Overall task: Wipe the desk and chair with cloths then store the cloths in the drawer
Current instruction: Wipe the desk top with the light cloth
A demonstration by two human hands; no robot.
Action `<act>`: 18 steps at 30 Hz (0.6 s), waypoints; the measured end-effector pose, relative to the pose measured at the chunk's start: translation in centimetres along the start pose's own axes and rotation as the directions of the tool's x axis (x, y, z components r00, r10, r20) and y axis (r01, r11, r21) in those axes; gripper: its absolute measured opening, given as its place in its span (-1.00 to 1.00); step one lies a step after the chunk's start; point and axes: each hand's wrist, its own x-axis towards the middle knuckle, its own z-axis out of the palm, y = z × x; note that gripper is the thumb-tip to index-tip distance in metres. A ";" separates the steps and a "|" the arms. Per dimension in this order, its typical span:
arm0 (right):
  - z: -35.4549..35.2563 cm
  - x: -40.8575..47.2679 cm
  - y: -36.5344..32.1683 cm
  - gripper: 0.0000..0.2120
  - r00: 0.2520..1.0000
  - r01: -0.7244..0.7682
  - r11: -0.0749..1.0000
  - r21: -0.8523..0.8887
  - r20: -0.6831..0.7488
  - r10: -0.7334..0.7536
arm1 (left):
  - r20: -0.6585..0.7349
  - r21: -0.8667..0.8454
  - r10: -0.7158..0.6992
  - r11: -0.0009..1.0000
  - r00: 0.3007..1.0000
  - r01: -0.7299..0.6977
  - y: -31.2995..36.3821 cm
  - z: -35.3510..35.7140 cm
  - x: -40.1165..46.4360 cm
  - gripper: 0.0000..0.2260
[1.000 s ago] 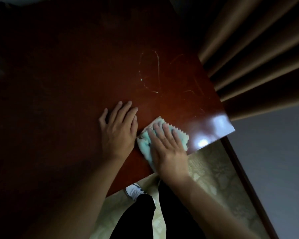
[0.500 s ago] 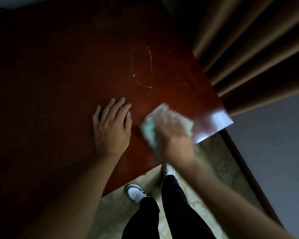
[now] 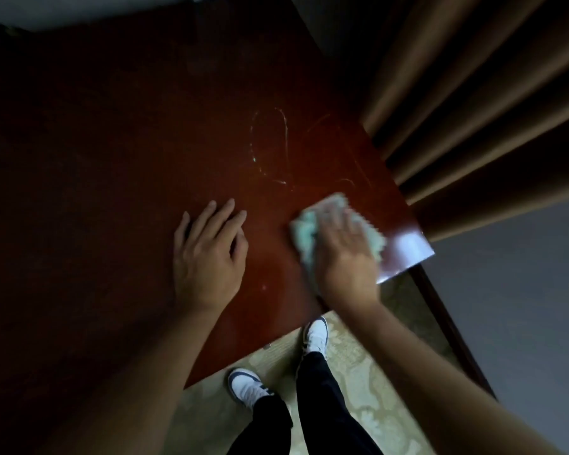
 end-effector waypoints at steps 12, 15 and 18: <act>1.1 0.6 -6.8 -0.49 0.969 0.243 0.968 0.053 0.033 -0.245 | -0.014 -0.011 0.009 1.000 1.000 -0.009 -0.1 0.1 0.2 -0.64; 0.5 3.2 -2.0 -0.46 0.997 0.075 0.997 0.009 0.013 -0.075 | -0.045 -0.035 -0.007 0.999 0.999 0.006 0.0 0.3 0.3 -0.69; -0.6 5.7 4.4 -0.51 0.969 -0.236 0.972 -0.006 -0.073 0.235 | -0.046 -0.058 -0.004 0.998 0.999 0.001 -0.1 0.5 0.1 -0.71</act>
